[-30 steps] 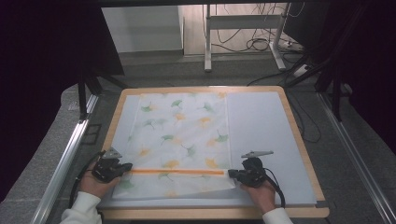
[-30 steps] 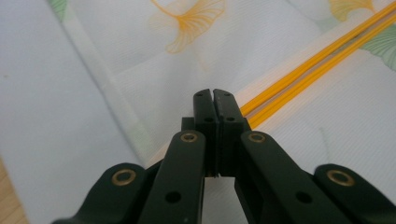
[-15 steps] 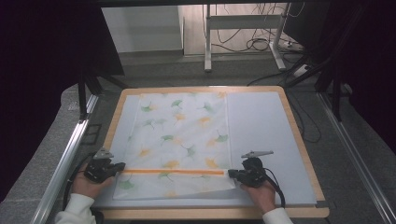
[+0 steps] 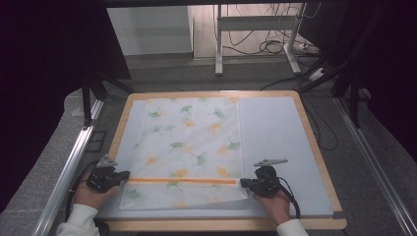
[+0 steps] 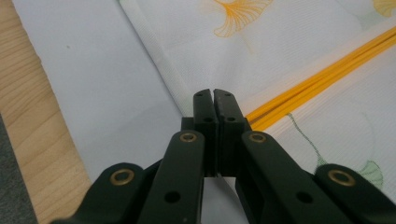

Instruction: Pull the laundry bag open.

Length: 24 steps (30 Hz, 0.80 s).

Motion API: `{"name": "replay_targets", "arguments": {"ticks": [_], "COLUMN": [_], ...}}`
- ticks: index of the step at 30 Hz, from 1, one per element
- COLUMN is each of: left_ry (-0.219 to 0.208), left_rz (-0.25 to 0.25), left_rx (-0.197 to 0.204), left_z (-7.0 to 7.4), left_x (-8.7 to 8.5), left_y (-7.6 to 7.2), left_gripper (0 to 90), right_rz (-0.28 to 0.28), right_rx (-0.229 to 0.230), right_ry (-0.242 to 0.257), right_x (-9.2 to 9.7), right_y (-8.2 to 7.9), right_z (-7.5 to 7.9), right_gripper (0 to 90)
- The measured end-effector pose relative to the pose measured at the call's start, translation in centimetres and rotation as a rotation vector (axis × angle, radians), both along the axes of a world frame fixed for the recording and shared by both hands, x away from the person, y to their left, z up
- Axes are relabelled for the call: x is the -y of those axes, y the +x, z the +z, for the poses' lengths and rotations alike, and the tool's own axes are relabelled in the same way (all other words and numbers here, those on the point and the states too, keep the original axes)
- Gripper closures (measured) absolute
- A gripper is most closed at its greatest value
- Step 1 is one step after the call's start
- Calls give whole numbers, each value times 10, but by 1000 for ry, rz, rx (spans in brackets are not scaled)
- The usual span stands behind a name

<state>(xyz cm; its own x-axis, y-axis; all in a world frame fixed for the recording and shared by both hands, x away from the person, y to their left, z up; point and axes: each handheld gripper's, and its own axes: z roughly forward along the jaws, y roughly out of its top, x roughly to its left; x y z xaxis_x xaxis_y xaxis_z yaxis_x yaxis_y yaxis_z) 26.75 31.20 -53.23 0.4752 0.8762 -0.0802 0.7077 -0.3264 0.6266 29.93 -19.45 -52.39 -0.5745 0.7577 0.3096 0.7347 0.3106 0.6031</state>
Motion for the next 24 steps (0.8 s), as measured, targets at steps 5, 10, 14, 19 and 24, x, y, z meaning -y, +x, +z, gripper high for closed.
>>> {"name": "replay_targets", "arguments": {"ticks": [5, 10, 14, 19, 24], "left_ry": [1, -34, -61, -82, -96], "left_rz": [9, 20, 32, 27, 33], "left_rx": [8, 37, 62, 114, 134], "left_z": [-1, 0, 4, 10, 12], "left_x": [0, -2, 1, 6, 8], "left_y": [1, 0, 0, -1, 0], "left_gripper": [868, 744, 589, 502, 464], "right_rz": [2, 18, 43, 67, 68], "right_rx": [8, 31, 66, 144, 224], "right_ry": [-9, -29, -24, 6, -26], "right_x": [-1, -3, -3, 0, 6], "right_y": [-1, -2, -4, -8, -8], "right_z": [0, 2, 4, 14, 18], "right_gripper": [896, 894, 893, 892, 731]}}
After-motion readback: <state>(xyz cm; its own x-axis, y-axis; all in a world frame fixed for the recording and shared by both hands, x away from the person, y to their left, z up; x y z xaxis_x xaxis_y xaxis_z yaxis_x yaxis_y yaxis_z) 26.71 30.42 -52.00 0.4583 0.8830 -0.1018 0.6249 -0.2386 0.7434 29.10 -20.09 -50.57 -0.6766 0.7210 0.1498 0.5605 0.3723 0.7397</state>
